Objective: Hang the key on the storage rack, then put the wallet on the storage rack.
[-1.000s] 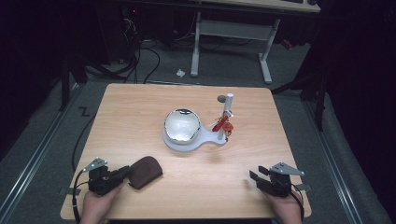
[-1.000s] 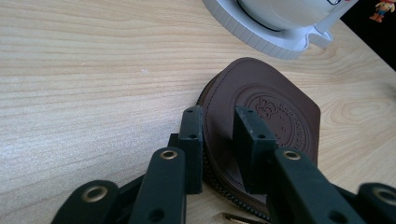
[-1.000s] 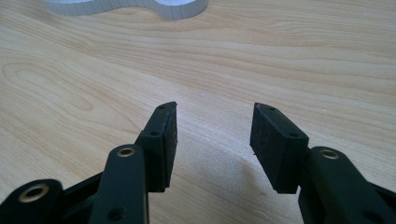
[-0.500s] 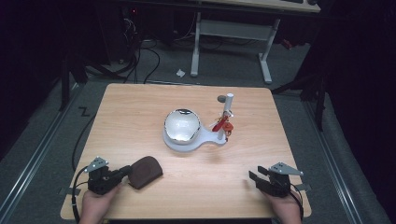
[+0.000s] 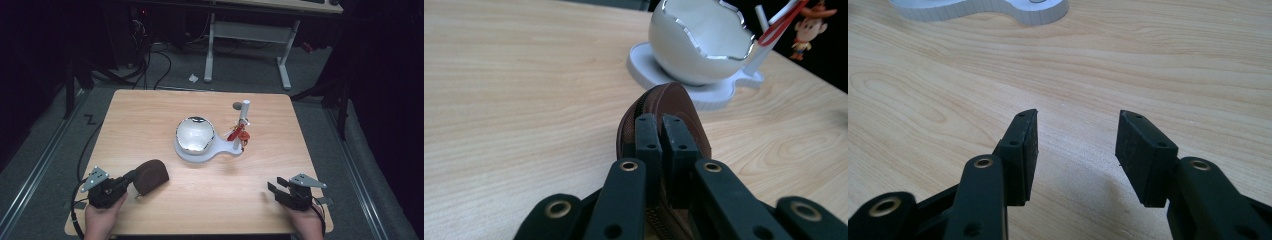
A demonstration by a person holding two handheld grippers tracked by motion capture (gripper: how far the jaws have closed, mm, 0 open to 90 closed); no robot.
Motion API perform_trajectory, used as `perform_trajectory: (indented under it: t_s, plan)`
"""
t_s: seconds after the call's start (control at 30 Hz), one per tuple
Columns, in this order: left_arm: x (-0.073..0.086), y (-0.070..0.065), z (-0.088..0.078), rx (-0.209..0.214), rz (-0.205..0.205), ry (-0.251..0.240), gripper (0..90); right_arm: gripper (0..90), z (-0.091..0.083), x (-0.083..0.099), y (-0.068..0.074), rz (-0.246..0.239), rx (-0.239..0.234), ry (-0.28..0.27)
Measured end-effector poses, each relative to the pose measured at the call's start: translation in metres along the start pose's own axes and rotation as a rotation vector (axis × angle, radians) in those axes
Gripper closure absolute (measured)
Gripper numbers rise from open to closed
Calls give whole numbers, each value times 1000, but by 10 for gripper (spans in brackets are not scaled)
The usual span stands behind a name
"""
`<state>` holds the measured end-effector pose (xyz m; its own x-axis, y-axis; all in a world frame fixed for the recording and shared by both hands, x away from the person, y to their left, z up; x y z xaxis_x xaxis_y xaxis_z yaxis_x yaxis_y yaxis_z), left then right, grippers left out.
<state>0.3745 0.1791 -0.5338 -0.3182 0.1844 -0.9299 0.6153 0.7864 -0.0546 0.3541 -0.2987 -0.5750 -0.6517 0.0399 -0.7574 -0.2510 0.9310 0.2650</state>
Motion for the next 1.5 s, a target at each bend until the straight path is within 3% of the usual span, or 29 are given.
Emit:
perform_trajectory:
  t_s: [0.4,0.53,0.93,1.07,1.2,1.5]
  plan:
    - [-18,-14,-2,12,62,-57,871,534,4,-2,-1,5,17,-7]
    - [-23,-20,2,17,94,-57,871,535,-1,0,-5,16,30,-6]
    - [-37,-34,16,30,126,-87,871,534,-22,5,-21,44,58,-32]
    - [-39,-36,18,36,130,-84,871,534,-24,3,-23,61,56,-45]
    - [-43,-39,17,26,131,-80,871,531,-21,-3,-19,46,41,-52]
    - [-43,-35,21,-6,86,-67,871,528,-6,-13,-8,35,-3,-47]
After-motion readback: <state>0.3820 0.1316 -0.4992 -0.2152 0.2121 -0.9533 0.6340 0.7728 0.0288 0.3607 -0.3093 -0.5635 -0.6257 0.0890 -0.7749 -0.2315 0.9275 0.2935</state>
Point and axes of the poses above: each handheld gripper's, and its own axes: z roughly forward along the jaws, x roughly out of its underside, y roughly to its left, the point moved 9 cm from there along z, roughly forward along the jaws, and after that the axes turned 13 degrees about z, right-handed, at the moved point
